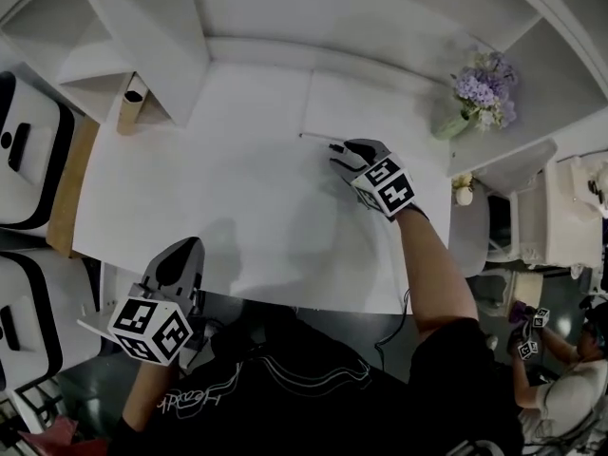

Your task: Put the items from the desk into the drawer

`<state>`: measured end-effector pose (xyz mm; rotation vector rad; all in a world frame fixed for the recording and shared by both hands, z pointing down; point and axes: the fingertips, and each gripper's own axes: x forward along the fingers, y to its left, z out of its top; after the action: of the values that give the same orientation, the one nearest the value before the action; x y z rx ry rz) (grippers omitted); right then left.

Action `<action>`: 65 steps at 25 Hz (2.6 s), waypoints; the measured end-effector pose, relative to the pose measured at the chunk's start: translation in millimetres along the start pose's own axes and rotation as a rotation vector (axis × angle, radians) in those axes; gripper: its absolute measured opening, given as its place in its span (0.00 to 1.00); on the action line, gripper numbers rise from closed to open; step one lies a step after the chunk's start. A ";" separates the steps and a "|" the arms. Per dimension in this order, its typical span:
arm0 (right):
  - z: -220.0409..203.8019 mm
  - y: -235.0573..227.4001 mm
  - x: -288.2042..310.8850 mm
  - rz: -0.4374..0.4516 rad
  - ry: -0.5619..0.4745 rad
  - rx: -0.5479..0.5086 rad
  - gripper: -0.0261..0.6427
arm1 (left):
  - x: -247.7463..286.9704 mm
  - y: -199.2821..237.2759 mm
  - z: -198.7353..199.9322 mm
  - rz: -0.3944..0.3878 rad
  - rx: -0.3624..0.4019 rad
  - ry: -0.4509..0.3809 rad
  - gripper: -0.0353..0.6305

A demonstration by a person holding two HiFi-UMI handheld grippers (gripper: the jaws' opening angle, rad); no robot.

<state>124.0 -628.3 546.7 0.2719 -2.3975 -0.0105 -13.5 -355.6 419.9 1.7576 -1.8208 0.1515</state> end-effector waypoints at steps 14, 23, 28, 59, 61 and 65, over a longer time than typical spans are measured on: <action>-21.5 -21.1 30.1 -0.041 0.106 -0.075 0.22 | 8.8 39.9 -21.4 0.123 -0.031 0.065 0.09; -21.8 -9.5 29.3 -0.023 0.144 0.020 0.15 | 18.0 25.4 -8.1 0.063 0.008 0.061 0.08; -3.6 22.1 12.1 -0.035 0.081 0.176 0.14 | 8.2 21.1 11.8 0.011 0.024 0.023 0.08; 160.1 516.3 7.0 0.362 -0.102 0.183 0.14 | -312.2 178.5 -80.6 0.103 -0.113 -0.124 0.08; 158.1 539.8 25.6 0.371 -0.064 0.110 0.14 | -325.7 191.5 -90.7 0.124 -0.131 -0.125 0.09; 144.8 581.8 66.0 0.402 0.026 -0.006 0.14 | -348.9 218.3 -115.7 0.164 -0.185 -0.123 0.08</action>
<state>-131.8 -82.4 530.3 -0.2140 -2.3848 0.1692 -199.1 29.5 414.2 1.5195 -1.9980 -0.0608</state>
